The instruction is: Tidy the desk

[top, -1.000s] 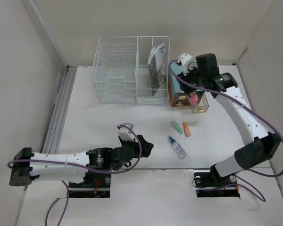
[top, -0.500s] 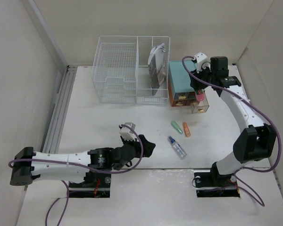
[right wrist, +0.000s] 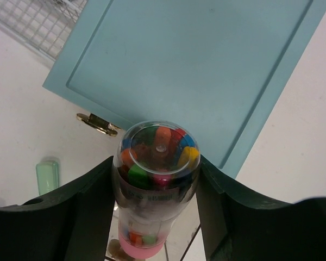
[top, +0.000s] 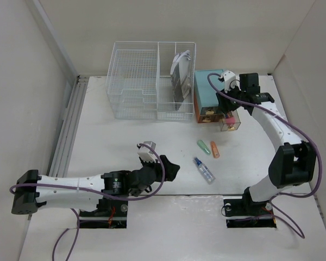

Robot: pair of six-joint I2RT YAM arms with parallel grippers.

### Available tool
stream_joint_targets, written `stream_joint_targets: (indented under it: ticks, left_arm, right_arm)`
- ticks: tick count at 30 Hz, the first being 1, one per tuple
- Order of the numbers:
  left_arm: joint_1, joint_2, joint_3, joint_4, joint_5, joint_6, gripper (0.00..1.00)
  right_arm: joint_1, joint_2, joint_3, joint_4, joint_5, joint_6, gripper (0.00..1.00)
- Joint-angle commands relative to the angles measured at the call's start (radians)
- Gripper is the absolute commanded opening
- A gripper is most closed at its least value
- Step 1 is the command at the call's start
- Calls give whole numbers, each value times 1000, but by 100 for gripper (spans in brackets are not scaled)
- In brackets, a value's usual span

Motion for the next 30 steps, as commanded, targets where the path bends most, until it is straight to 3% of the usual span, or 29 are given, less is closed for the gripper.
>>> stream_joint_targets:
  ticks: [1, 20, 22, 24, 25, 27, 28, 30]
  left_arm:
    - [-5, -14, 3, 32, -5, 14, 69]
    - [-5, -5, 22, 41, -5, 33, 69]
    - [-5, -5, 22, 32, -5, 33, 69]
    - [-5, -5, 22, 32, -5, 33, 69]
    - [-5, -14, 22, 32, -5, 33, 69]
    - [-5, -14, 22, 32, -5, 33, 69]
    - [-5, -14, 22, 32, -5, 33, 69]
    - [-5, -14, 22, 32, -5, 33, 69]
  right_arm:
    - [-8, -49, 7, -34, 5, -23, 0]
    - [1, -46, 36, -166, 77, -52, 0]
    - [1, -32, 46, -182, 77, -61, 16]
    - [1, -32, 46, -194, 77, -61, 50]
    - [1, -32, 46, -194, 77, -61, 59]
    - [10, -41, 46, -183, 77, -61, 67]
    - [10, -55, 46, -183, 77, -61, 75]
    - [10, -64, 55, -183, 77, -61, 77]
